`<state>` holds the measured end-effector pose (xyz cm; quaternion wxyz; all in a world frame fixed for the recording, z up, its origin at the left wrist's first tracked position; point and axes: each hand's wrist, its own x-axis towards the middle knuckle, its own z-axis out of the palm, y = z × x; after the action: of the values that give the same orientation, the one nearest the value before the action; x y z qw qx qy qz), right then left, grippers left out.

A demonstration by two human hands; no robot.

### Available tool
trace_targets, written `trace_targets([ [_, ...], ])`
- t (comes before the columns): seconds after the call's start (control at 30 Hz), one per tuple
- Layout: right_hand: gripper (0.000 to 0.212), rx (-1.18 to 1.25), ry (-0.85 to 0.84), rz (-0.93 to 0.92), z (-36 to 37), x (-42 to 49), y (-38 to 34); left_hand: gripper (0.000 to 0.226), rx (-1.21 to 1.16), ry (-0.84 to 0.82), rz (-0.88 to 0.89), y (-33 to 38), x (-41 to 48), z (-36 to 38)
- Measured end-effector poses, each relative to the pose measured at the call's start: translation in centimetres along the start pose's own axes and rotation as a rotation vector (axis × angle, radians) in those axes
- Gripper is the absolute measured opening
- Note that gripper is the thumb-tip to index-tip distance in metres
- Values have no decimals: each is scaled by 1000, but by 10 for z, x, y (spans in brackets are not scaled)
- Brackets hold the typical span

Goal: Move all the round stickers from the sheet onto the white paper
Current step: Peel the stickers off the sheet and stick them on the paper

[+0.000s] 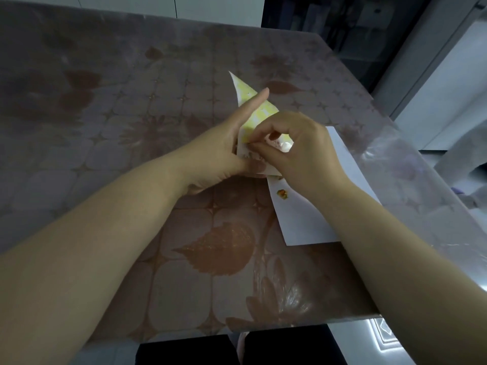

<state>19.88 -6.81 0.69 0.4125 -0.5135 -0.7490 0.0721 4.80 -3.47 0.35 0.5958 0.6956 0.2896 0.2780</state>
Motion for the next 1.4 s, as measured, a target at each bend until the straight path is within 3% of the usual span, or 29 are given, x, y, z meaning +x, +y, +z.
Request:
trace_targets([
  [0.43,5,31,-67,67,-3,3,-2,91,-48,-2,38,-2,2,-1],
  [0.7,4,253,-71,177,-8,6,-8,94,34,57,75,-8,7,-4],
  [0.8,6,203,-60,249,-24,6,-12,95,14,117,80,-7,7,-5],
  [0.87,7,142,-170,335,-45,4,-12,95,36,198,103,-6,8,-8],
  [1.0,9,-26,-596,487,-75,-12,-7,95,90,310,123,-4,10,-11],
  [1.07,7,-33,-659,510,-70,-23,-6,96,102,324,117,-5,10,-11],
  [1.23,7,73,-516,583,-54,-39,-3,100,99,301,87,-10,10,-12],
  [1.4,7,69,-511,586,-51,-40,-3,102,92,296,70,-9,9,-13],
])
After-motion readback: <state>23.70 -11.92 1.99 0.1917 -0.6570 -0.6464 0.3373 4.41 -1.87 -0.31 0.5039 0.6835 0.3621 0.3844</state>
